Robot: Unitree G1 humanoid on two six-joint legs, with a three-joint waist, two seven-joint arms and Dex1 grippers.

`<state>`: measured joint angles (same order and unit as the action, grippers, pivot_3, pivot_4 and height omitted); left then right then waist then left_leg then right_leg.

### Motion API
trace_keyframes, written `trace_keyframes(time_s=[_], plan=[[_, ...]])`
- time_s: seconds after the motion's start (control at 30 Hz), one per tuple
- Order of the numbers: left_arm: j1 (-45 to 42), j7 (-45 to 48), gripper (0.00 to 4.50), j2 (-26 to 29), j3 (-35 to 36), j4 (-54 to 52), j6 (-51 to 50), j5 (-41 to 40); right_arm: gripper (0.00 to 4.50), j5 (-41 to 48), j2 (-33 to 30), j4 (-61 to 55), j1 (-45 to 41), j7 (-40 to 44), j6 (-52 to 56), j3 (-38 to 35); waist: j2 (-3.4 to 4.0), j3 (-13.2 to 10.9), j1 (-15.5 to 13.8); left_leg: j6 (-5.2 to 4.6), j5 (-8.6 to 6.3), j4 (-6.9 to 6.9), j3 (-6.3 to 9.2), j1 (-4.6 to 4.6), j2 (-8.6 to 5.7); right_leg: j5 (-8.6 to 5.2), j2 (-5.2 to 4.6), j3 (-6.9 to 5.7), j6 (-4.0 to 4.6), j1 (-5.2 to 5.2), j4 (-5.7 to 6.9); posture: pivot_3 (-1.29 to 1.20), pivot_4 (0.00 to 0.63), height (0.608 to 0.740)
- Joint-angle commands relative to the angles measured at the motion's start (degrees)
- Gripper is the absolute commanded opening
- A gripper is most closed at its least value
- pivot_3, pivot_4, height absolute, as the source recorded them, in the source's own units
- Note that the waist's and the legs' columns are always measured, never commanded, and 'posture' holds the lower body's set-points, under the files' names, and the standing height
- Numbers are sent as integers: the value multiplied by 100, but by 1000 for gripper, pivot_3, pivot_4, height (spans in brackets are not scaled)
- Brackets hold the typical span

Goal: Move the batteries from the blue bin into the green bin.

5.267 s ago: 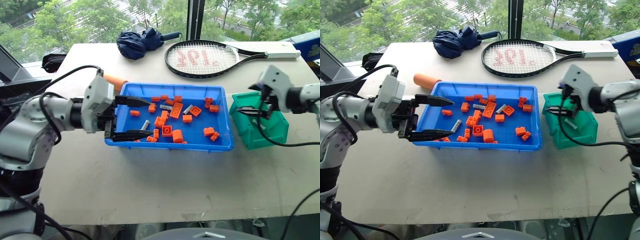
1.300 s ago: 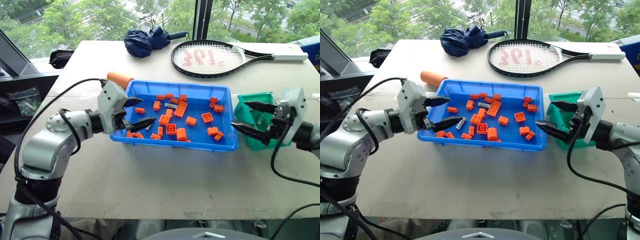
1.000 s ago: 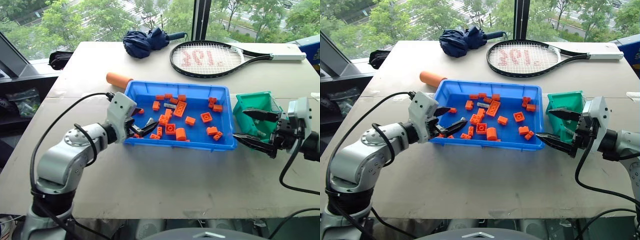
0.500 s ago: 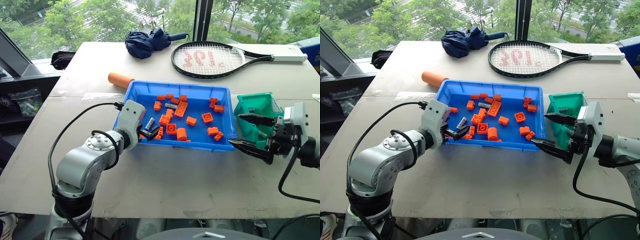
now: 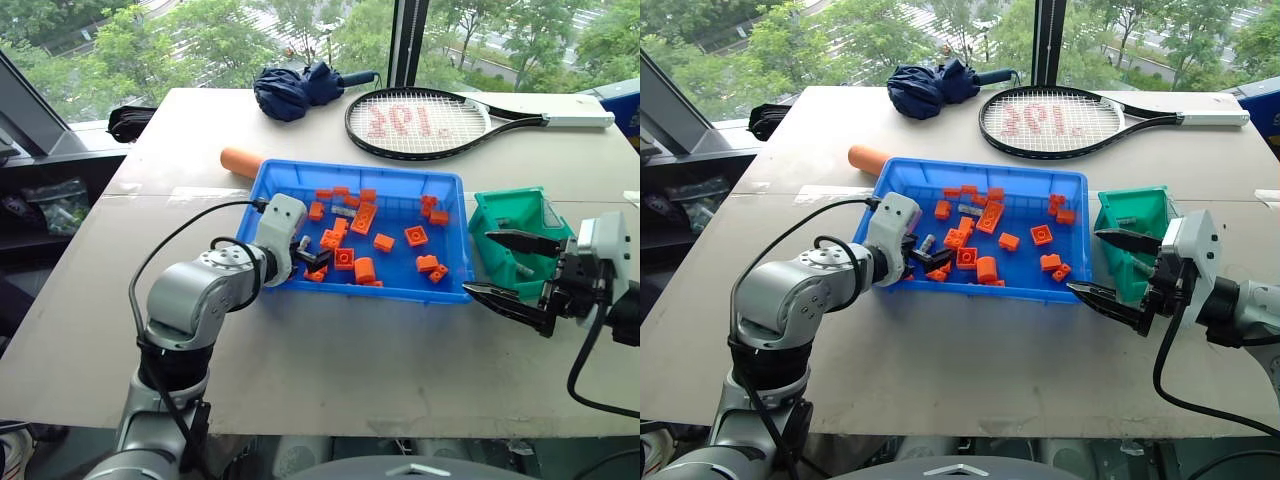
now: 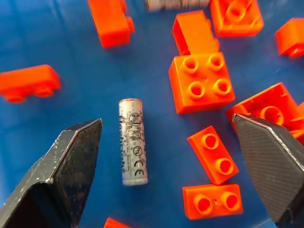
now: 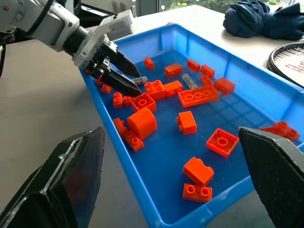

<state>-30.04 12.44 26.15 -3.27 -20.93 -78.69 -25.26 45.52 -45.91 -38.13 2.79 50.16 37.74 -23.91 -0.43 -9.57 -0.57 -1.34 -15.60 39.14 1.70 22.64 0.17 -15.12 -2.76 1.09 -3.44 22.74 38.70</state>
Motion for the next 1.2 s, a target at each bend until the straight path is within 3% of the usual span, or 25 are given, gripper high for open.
trace_keyframes(time_s=[0.03,0.3,0.63,0.87,1.03,1.2], plan=[[-90,50,4500,40,-160,289,-223,114,4479,91,-33,-261,51,-111,-163,-249,0,0,3,0,0,0,0,0,1,0,0,0,0,0,-2,0,150,740],[-324,442,4500,192,-508,608,-189,117,4479,-39,32,-244,78,-270,-363,-143,0,0,-7,0,0,-3,-1,2,2,0,-1,1,0,0,-9,0,150,740],[-453,582,18,174,-434,810,-194,205,4500,-103,47,-152,64,-356,-561,-117,0,0,-13,0,0,-3,-1,2,2,0,-2,1,-1,-1,-10,0,150,740],[-1113,1090,20,821,-650,324,334,278,4500,-116,45,-105,323,-328,-584,-385,-12,-9,-11,0,0,-3,5,10,2,0,-1,-3,0,4,-11,0,150,740],[-1986,1538,20,535,-779,587,748,164,4500,-56,34,-162,731,-309,-590,-794,-19,-13,-69,0,0,0,18,33,-6,1,-12,-24,-2,0,-31,0,150,740],[-2584,2339,20,-44,-1638,1993,2177,634,4500,-66,114,-251,950,-418,-629,-1010,-17,-13,-23,0,0,-1,10,25,-7,1,-8,-14,-3,-2,-38,0,150,740]])
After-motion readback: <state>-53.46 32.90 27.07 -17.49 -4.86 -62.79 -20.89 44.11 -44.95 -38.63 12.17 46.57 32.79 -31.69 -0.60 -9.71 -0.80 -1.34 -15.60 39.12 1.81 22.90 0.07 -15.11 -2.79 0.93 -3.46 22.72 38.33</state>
